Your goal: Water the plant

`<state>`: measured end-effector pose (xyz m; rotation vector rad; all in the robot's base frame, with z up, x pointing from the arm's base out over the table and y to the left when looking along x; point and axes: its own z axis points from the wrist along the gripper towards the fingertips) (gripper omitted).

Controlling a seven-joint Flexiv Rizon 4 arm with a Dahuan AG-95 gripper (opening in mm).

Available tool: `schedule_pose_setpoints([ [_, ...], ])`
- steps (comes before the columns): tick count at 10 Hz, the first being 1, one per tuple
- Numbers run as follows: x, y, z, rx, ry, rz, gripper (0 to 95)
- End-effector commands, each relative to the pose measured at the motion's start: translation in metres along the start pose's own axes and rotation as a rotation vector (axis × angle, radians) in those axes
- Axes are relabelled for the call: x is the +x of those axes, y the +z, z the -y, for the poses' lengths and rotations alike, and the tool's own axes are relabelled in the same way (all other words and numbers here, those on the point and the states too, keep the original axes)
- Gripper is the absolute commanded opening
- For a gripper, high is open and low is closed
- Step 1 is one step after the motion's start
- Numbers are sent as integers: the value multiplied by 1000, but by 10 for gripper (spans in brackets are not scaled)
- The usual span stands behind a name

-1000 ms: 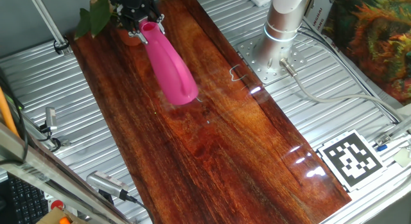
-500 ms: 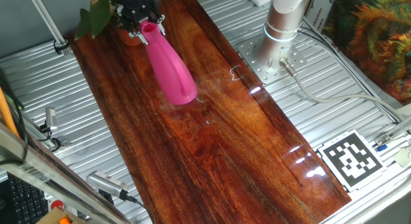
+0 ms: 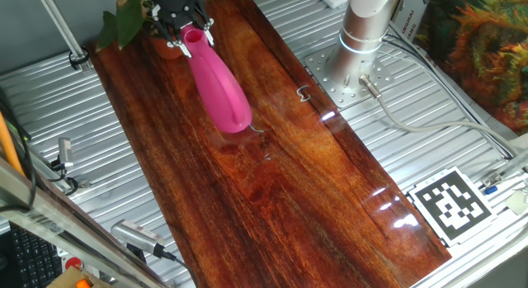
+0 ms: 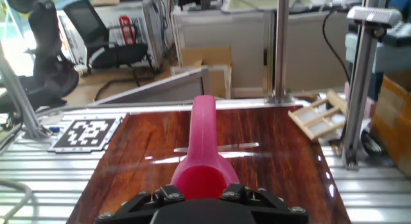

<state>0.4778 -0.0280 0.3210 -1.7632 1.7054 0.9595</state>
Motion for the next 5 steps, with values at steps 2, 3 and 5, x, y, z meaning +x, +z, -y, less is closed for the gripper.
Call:
schedule_pose_setpoints([
  [2,4,2,1,-1,50,-108,0],
  [3,5,3,0,2,77,-148,0],
  [5,6,4,0,9,106,-186,0],
])
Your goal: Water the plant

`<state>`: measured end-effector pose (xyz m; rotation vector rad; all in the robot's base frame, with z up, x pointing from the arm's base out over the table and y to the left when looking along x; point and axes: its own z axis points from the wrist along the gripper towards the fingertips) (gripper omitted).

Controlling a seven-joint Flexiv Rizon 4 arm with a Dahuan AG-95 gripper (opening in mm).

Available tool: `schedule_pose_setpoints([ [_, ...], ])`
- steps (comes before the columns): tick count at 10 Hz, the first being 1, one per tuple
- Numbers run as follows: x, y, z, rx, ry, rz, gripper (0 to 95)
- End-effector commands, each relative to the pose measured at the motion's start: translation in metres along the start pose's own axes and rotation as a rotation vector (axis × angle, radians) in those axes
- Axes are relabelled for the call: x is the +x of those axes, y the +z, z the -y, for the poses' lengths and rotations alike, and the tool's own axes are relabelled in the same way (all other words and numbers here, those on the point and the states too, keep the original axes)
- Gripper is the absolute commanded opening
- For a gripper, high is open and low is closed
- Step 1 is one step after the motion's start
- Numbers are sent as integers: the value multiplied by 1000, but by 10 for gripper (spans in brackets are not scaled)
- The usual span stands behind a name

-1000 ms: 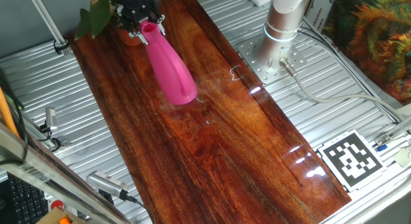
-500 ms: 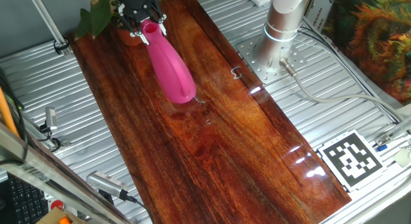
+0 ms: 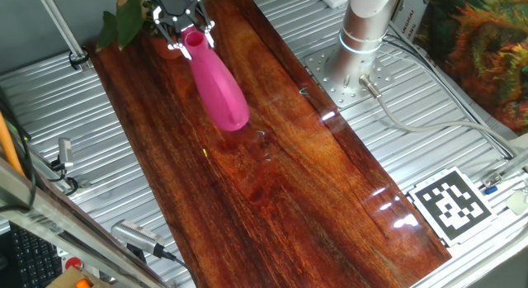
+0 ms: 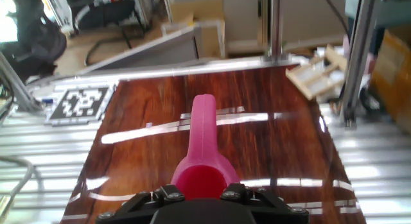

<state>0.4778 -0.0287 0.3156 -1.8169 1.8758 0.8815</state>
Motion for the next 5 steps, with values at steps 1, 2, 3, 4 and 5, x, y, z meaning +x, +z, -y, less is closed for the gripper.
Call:
schedule_pose_setpoints([
  [1,3,3,-1,9,35,-58,0],
  [2,3,3,-1,10,48,-68,0],
  [3,5,5,-1,14,69,-104,0],
  [4,6,6,-2,18,86,-123,0],
  [5,8,8,-2,20,90,-147,0],
])
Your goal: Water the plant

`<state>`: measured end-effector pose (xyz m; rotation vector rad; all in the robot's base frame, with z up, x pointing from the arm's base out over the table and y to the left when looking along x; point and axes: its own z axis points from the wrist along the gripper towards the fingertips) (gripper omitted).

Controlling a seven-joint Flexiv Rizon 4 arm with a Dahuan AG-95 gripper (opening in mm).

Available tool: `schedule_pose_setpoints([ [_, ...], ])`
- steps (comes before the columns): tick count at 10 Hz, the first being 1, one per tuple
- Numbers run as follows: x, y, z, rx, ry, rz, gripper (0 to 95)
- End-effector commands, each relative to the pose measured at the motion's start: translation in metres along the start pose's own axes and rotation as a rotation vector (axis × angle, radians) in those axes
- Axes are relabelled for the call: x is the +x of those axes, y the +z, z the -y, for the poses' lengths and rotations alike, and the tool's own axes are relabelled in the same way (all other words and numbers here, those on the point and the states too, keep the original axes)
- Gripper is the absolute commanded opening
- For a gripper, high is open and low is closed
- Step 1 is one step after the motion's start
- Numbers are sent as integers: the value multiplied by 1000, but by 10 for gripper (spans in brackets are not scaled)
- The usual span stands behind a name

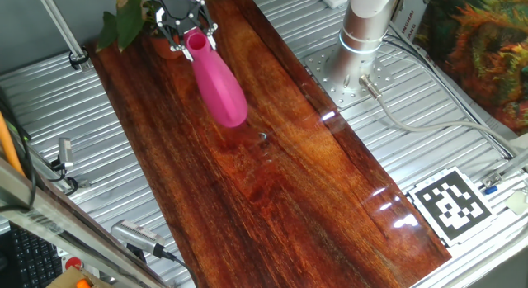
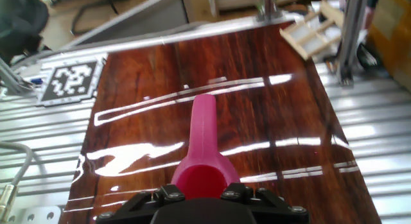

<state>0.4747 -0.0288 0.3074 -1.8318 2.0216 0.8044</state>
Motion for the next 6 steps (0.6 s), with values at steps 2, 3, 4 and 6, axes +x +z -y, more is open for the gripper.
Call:
schedule_pose_setpoints([
  [2,4,5,-1,16,36,-82,0],
  [3,5,6,0,18,52,-108,0],
  [4,5,7,0,19,63,-129,0],
  [6,7,10,1,29,82,-175,0],
])
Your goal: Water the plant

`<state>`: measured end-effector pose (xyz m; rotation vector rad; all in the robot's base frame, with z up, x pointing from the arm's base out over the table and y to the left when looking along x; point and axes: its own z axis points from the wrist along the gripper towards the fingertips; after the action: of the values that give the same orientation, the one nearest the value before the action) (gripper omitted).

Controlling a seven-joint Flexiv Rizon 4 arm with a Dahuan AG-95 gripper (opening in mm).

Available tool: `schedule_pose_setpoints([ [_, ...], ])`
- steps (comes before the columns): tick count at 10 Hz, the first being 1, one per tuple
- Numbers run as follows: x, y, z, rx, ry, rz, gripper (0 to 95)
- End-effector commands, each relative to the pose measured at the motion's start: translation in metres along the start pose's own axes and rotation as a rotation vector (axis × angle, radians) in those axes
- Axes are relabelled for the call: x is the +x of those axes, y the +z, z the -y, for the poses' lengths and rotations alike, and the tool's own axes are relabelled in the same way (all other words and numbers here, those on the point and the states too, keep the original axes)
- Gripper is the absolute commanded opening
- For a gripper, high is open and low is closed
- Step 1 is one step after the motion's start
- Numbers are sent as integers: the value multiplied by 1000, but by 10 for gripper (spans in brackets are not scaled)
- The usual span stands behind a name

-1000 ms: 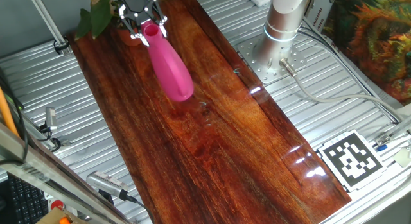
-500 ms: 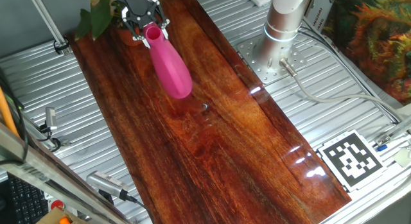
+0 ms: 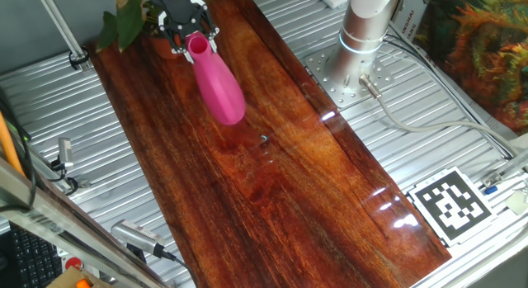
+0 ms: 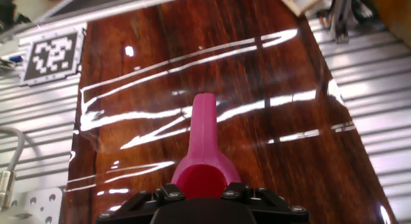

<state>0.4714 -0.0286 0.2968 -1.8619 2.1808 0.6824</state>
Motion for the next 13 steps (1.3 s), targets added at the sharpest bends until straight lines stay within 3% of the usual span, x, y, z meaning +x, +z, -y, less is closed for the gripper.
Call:
schedule_pose_setpoints([
  [1,2,2,2,7,21,-54,0],
  [6,11,22,4,61,159,-198,0],
  [7,12,26,3,66,187,-216,0],
  [10,14,33,4,76,205,-258,0],
  [13,17,42,5,91,173,-256,0],
])
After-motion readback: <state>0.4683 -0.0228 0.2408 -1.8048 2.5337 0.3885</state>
